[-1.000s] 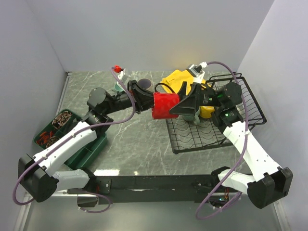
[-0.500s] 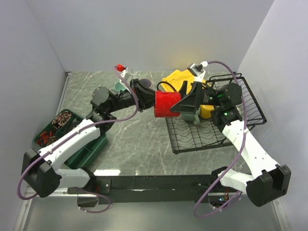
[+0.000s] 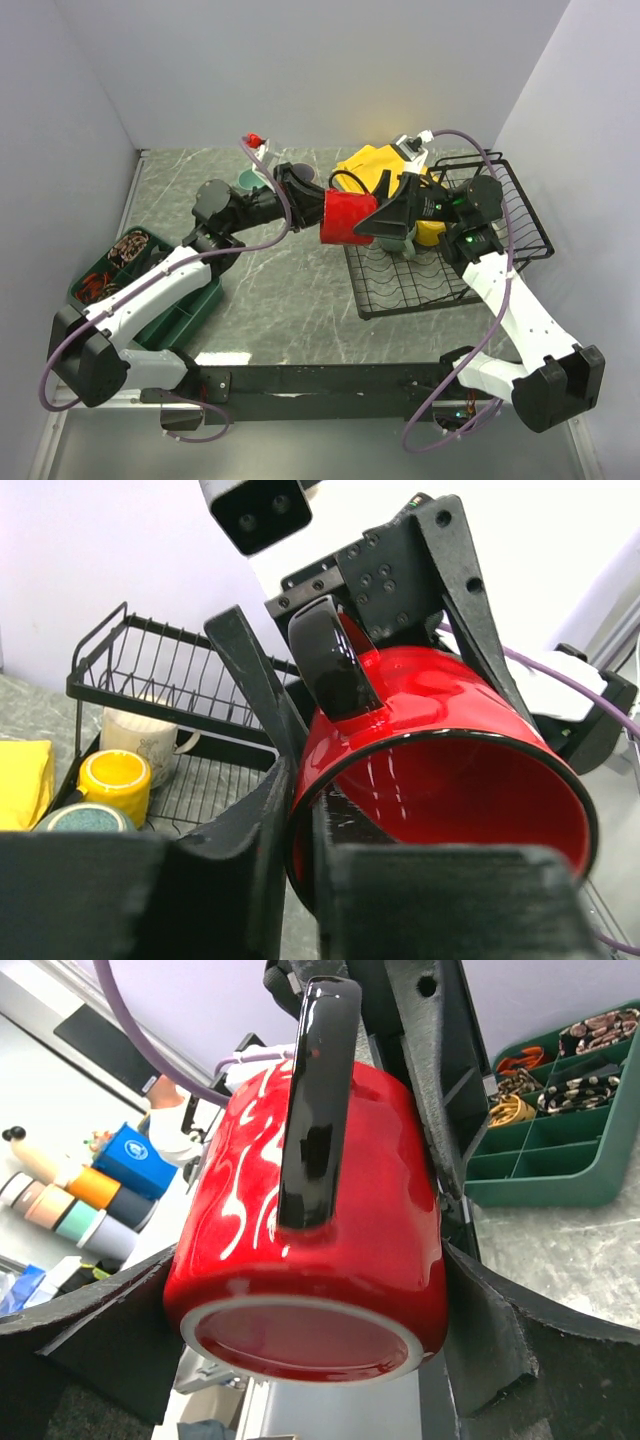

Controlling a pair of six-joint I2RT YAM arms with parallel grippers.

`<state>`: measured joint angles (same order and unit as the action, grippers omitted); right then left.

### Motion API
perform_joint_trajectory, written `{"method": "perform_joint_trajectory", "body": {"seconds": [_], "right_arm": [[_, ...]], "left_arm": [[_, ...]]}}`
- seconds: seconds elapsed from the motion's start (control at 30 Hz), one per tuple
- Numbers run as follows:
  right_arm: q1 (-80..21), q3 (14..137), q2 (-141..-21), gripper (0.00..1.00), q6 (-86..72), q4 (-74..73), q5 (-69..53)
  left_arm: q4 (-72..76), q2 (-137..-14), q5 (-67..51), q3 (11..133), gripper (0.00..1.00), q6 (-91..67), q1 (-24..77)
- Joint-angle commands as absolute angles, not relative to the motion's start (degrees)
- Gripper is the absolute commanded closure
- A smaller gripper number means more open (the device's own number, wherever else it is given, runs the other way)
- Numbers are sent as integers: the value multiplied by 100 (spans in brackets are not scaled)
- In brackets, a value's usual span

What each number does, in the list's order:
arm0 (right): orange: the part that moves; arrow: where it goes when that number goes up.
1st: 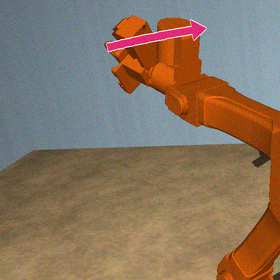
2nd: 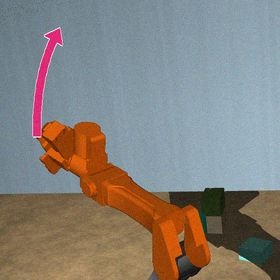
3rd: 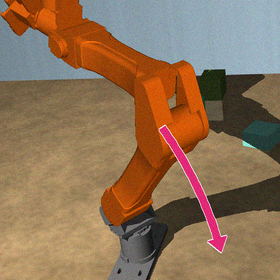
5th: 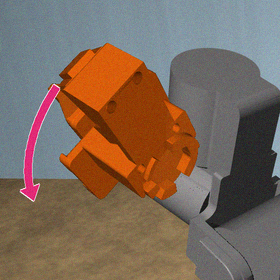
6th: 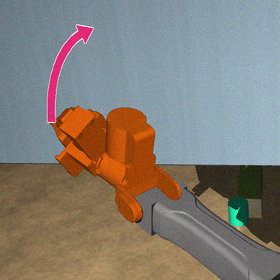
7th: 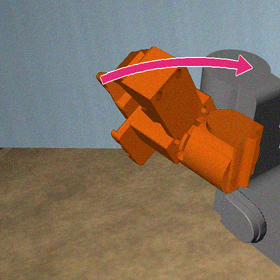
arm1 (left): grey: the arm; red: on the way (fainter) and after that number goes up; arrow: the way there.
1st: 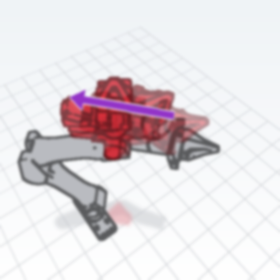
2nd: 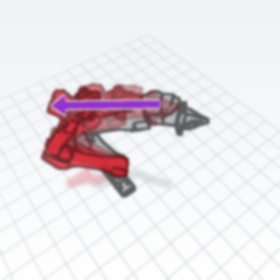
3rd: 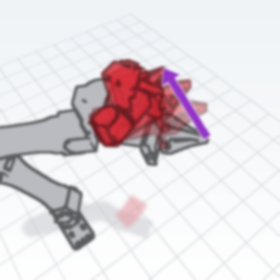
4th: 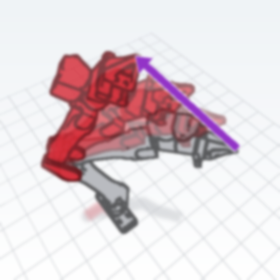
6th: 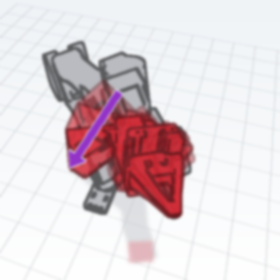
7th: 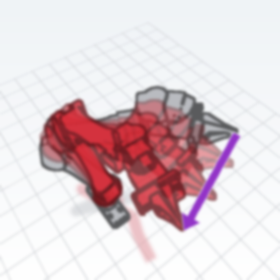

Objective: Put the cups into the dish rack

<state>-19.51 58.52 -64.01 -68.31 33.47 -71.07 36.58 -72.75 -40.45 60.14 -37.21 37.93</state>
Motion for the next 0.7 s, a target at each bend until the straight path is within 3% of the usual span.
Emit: {"method": "perform_joint_trajectory", "body": {"seconds": [0.0,0.03,0.13,0.4,0.67], "right_arm": [[-2145,5889,-6188,72,-6776,3735,-6970],[-2118,5889,-6179,73,-6785,3753,-6970],[-2030,5880,-6135,74,-6803,3770,-6979],[-1811,5845,-6038,78,-6610,3622,-6952],[-1670,5959,-5889,78,-5556,2374,-6873]], "left_arm": [[3560,-7436,-3709,6021,75,-3744,3990],[3507,-7401,-3665,6021,67,-3762,3990],[3402,-7313,-3569,6012,56,-3771,3990],[3173,-6979,-3384,5906,46,-3621,3990],[2708,-6197,-2542,5520,22,-3253,3973]]}}
